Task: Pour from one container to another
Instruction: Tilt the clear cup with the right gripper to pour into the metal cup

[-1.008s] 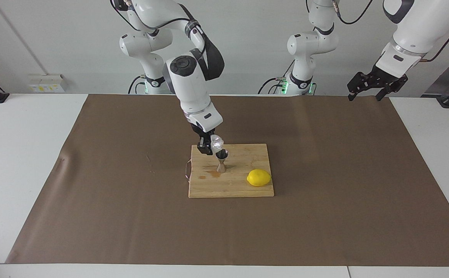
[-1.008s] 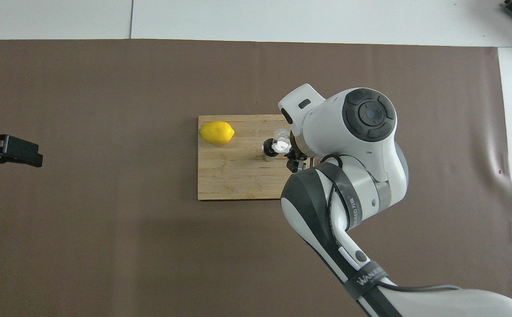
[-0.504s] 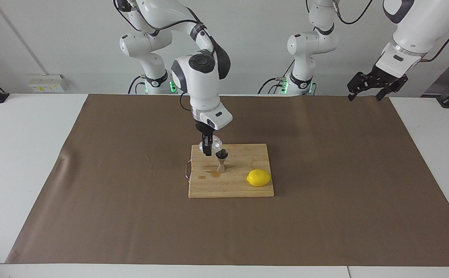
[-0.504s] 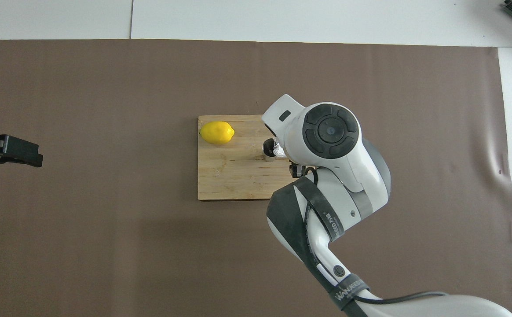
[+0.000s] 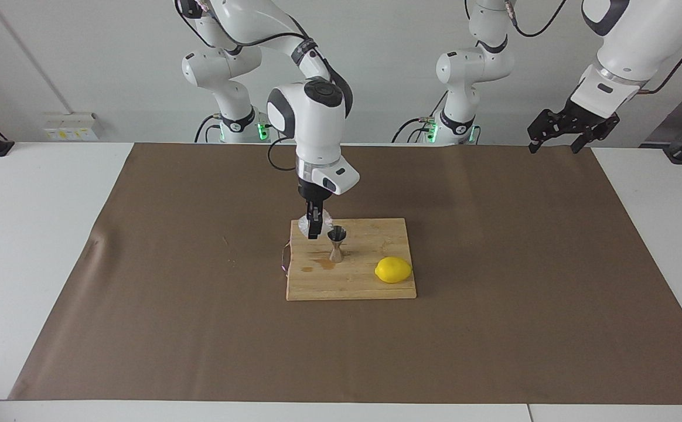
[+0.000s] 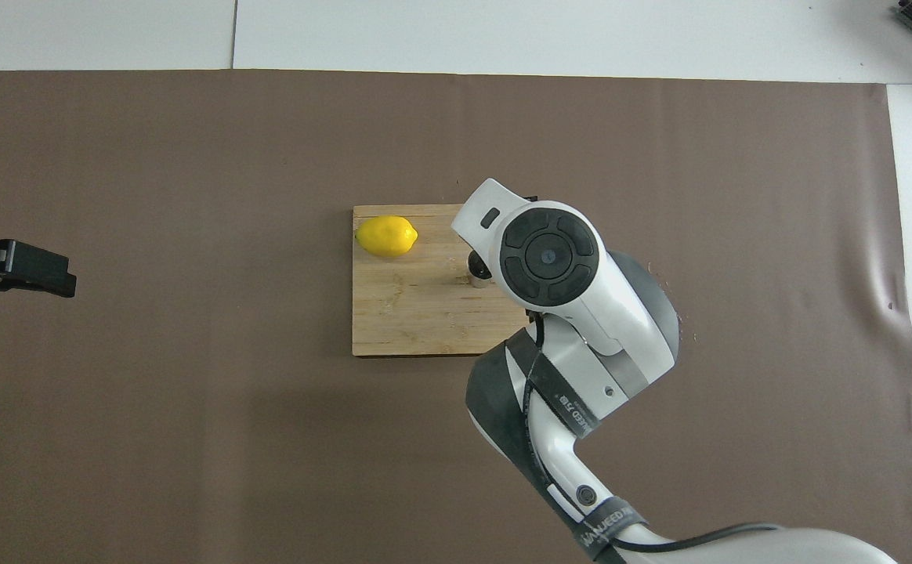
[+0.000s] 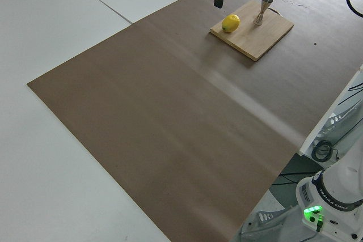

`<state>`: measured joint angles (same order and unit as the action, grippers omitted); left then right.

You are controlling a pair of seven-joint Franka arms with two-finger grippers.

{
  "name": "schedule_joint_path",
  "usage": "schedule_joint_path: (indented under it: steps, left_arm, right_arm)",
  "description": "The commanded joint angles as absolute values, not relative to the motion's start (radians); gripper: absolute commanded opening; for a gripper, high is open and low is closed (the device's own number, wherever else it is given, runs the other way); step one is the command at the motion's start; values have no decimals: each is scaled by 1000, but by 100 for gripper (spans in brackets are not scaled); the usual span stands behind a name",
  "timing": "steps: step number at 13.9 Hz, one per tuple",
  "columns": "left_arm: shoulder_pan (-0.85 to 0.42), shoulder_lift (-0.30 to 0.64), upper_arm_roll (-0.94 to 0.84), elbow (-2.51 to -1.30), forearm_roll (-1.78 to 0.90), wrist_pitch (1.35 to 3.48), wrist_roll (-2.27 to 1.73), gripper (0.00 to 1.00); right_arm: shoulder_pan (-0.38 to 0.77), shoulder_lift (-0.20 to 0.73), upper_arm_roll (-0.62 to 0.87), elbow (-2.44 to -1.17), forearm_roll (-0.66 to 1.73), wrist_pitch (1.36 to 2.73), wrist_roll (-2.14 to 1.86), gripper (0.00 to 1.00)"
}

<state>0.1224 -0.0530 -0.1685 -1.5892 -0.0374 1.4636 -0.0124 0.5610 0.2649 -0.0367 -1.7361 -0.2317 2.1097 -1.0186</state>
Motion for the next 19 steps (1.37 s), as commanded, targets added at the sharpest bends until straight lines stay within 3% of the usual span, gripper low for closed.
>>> schedule_joint_path:
  steps: [1,9,19]
  left_arm:
    - [127,-58,-170,-1598,-26,1471,-9,100]
    - [127,-58,-170,-1598,-26,1471,-11,100]
    - [127,-58,-170,-1598,-26,1471,-11,100]
  right_arm:
    - [560,279,-37,-1724,-278,2117,-1026,0]
    - [610,288,-34,-1727,-429,2118,-1025,0]
    - [618,287,-34,-1740,-454,2140,-1025,0]
